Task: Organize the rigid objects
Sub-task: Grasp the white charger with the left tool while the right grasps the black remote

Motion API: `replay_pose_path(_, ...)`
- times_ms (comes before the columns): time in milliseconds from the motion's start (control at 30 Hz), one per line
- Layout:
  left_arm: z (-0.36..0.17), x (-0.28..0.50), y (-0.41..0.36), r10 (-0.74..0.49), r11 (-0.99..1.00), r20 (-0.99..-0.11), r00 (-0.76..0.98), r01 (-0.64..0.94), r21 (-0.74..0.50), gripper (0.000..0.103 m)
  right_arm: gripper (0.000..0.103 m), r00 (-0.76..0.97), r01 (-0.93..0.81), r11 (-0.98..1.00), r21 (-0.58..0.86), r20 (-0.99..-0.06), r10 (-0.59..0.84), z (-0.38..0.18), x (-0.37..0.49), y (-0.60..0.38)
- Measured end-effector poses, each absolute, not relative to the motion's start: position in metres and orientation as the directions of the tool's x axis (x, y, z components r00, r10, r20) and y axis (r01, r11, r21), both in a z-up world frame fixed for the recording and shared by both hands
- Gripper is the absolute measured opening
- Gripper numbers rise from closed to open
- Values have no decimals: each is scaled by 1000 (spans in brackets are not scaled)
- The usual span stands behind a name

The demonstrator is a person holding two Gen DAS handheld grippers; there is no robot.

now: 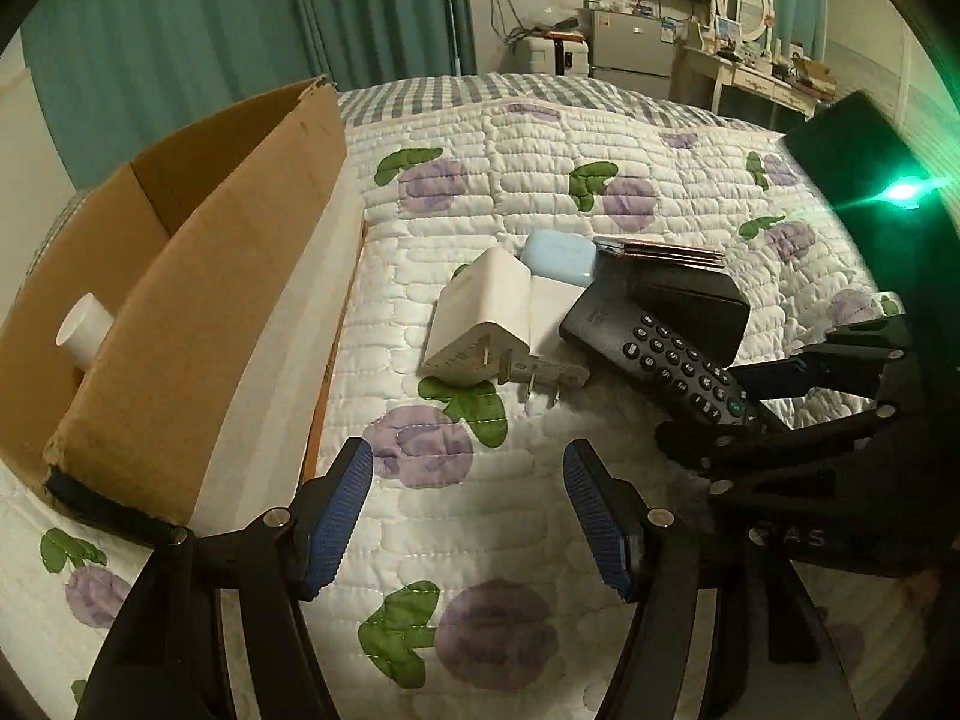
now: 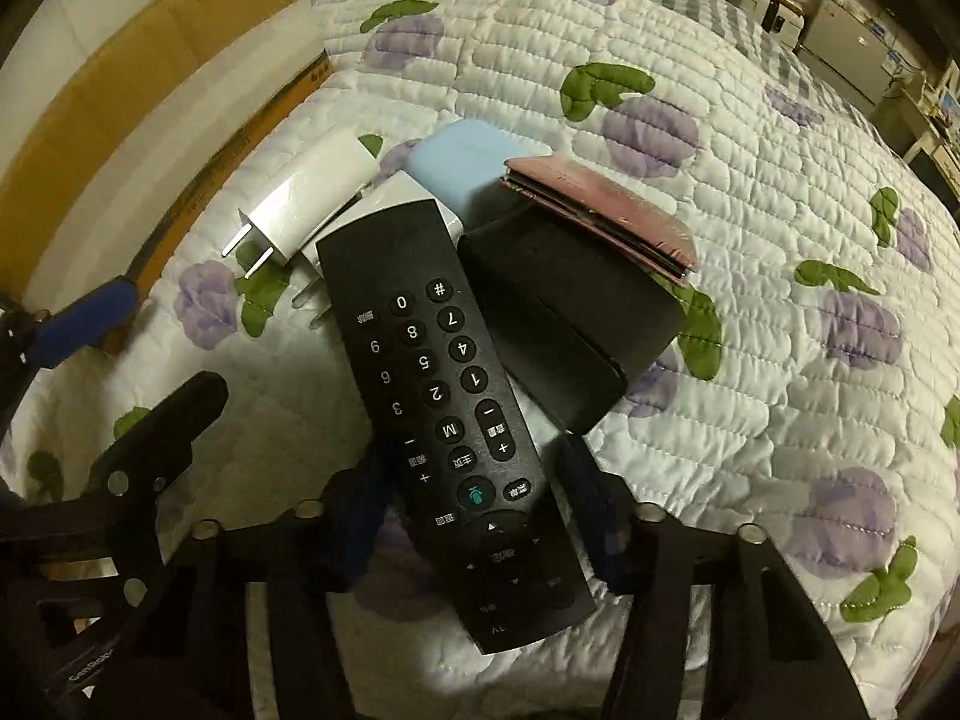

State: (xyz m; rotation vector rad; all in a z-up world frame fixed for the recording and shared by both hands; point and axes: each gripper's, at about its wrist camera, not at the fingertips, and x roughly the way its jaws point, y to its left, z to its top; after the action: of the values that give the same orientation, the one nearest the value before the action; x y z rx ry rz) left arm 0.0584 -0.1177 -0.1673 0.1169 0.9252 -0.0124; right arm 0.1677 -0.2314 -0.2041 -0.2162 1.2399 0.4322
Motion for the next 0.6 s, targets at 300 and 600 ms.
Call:
replay_pose_path(300,-170,55,-127,4,991,-812,584,108,83,69,23,370,-441,891,103,-884,285,-162,156,-265)
replay_pose_path(600,-157,69,-136,-18,985,-794,608,147,90,69,19,440,-428,898,98,-846,302,-135,129,-272)
